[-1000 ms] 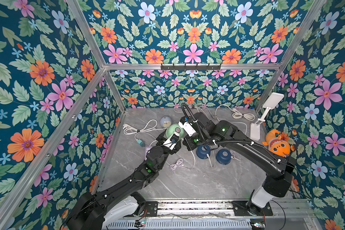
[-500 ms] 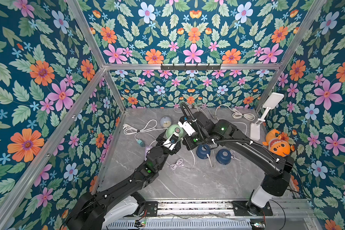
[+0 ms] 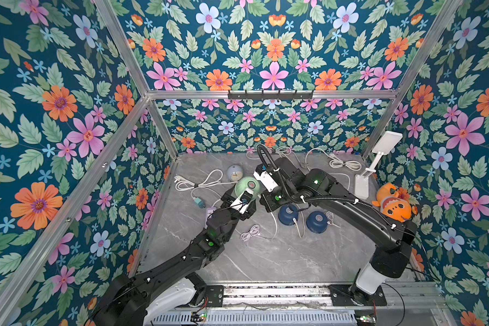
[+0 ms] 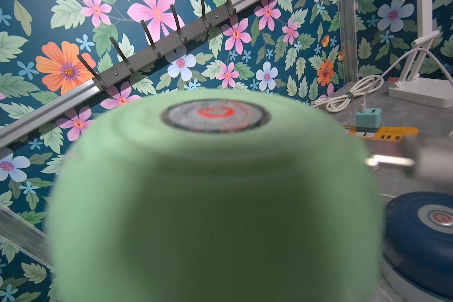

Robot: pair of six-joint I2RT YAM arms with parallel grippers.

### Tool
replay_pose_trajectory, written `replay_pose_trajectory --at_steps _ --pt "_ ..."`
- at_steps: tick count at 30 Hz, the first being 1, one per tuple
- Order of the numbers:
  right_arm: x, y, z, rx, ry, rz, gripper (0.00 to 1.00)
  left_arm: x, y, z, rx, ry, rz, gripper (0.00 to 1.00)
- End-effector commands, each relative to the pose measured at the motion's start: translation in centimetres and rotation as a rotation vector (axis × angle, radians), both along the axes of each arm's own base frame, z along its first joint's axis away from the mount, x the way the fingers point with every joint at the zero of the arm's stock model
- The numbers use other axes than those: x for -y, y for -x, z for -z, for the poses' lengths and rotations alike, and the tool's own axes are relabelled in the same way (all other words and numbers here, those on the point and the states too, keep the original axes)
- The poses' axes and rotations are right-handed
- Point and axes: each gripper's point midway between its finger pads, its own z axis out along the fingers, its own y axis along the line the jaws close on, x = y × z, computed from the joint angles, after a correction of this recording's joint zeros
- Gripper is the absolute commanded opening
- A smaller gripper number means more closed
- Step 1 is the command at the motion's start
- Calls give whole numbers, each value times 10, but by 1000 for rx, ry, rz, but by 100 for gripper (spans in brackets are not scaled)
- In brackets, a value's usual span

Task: Charge the cordless meat grinders
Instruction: Insert the charging cable into the cordless meat grinder.

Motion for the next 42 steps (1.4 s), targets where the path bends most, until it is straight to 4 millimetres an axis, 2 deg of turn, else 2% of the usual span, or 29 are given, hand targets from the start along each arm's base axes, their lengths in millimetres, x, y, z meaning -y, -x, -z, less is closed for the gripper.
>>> replay_pose_trajectory --at_steps 1,10,16,27,35,42 --pt "-3 -2 -7 12 -33 -1 0 4 3 -11 35 22 24 39" --pt "-12 1 -6 -13 -45 -22 0 6 2 -8 30 4 22 39" --pt "-11 -2 -6 -4 -39 -5 0 7 4 -7 36 0 27 39" --pt "-13 -5 -21 -21 -113 -1 0 10 7 1 30 -24 37 38" --pt "-19 -1 -23 -56 -154 -20 0 11 8 1 31 -23 38 36" --pt "-8 -10 -30 -79 -216 17 0 11 10 1 32 -22 40 35"
